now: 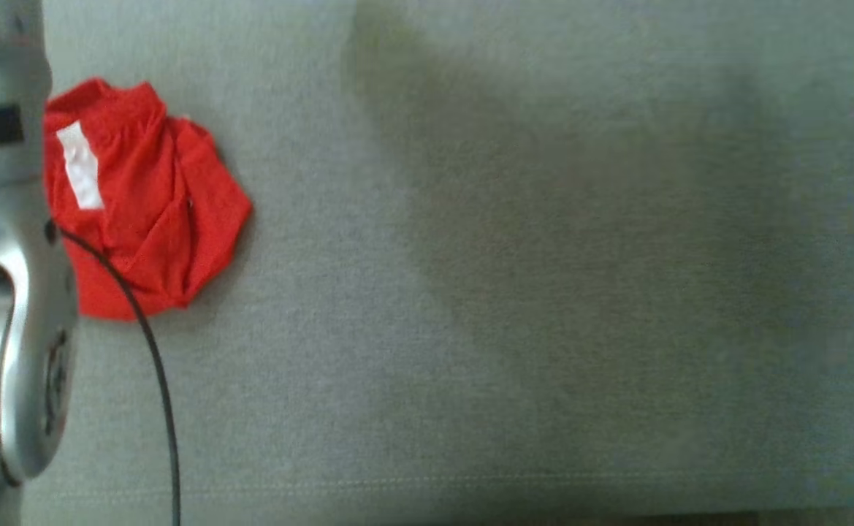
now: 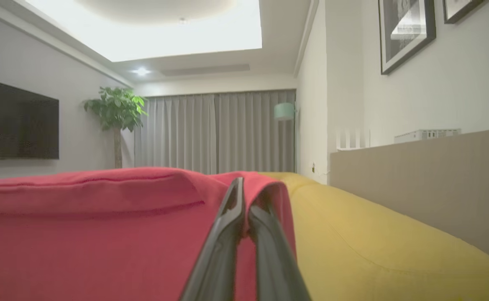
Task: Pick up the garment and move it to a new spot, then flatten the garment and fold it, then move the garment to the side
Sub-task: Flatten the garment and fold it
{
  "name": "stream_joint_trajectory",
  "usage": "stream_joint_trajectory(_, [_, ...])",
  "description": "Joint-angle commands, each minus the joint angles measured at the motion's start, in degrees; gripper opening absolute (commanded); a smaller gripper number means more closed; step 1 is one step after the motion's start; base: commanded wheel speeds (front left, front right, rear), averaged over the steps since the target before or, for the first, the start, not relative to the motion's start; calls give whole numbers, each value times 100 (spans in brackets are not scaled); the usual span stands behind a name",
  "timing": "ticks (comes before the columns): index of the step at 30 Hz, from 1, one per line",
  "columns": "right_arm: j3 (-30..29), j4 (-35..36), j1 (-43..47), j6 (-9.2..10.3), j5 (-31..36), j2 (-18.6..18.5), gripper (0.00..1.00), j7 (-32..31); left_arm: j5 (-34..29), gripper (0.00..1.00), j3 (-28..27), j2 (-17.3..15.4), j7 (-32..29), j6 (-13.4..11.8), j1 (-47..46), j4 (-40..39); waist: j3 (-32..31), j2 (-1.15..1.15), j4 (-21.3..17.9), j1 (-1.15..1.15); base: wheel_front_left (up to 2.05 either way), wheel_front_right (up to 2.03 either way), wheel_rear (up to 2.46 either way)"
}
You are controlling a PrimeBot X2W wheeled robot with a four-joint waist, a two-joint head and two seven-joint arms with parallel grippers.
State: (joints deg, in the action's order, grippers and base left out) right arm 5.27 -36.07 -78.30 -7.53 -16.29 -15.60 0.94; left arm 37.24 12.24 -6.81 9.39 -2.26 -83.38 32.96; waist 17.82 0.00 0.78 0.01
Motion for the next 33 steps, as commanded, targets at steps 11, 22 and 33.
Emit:
stream_joint_trajectory(11, [515, -1714, -319, 4, -863, -157, 0, 1330, -191, 0, 284, 178, 520, 666, 78, 1267, 724, 0, 427, -1, 0, 0, 0])
stream_joint_trajectory(22, [1698, -2098, 1481, 4, -2066, -317, 0, 652, -448, 0, 724, 100, 559, 923, 1924, 1687, 260, 0, 351, -1, 0, 0, 0])
stream_joint_trajectory(33, [3423, -1481, 3256, 4, -2706, -1476, 0, 54, -231, 0, 1891, -544, 388, 973, 4022, 1189, -719, 0, 357, -1, 0, 0, 0])
